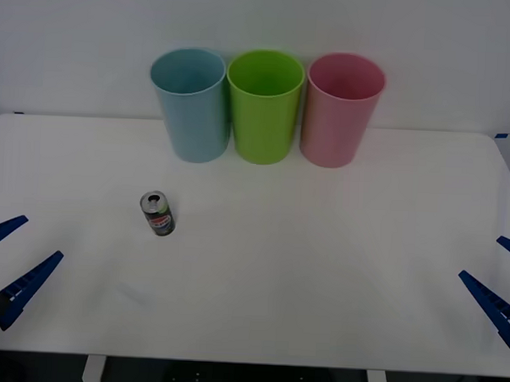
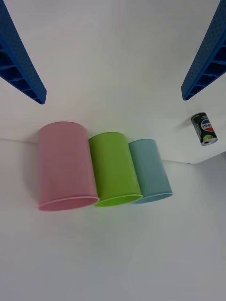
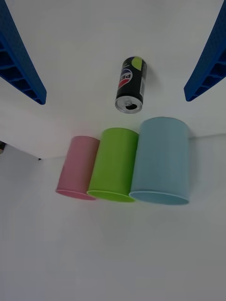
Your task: Grasp the object on the table and drop it into the matching bin: aluminum can to the light blue bin, PET bottle to the pink bin.
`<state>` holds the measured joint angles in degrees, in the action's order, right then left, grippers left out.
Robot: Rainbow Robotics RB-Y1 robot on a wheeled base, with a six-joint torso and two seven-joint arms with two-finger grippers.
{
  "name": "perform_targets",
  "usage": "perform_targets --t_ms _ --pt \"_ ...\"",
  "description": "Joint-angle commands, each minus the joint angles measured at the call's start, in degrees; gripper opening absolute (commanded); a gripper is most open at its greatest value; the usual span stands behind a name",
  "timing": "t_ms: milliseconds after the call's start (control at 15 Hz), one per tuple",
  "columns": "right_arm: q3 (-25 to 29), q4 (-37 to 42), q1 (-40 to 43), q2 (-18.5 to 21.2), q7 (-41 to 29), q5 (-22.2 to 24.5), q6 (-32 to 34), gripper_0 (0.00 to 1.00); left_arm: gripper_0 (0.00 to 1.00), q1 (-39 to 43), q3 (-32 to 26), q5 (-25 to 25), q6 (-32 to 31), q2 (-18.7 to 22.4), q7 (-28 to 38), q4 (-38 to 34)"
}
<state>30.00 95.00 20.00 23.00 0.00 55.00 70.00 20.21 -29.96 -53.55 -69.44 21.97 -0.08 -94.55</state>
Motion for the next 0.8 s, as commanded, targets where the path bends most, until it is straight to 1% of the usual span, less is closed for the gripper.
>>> perform_targets --t_ms 67,200,467,667,800 --pt "0.0 0.0 0.0 0.0 0.0 0.0 0.0 1.00 1.00 0.7 0.0 -1.6 1.0 0.0 -0.1 0.1" --pt "0.0 0.0 0.0 0.0 0.0 0.0 0.0 1.00 1.00 0.7 -0.1 -4.3 1.9 0.0 0.1 0.1" --pt "0.0 0.0 0.0 0.0 0.0 0.0 0.0 1.00 1.00 0.8 1.5 -8.1 4.4 0.0 -0.2 0.2" --pt "0.0 0.0 0.0 0.0 0.0 0.0 0.0 1.00 1.00 0.3 2.2 -12.2 6.1 -0.2 -0.2 0.4" --pt "0.0 0.0 0.0 0.0 0.0 0.0 0.0 1.00 1.00 -1.0 3.4 -12.4 6.8 -0.2 -1.5 2.5"
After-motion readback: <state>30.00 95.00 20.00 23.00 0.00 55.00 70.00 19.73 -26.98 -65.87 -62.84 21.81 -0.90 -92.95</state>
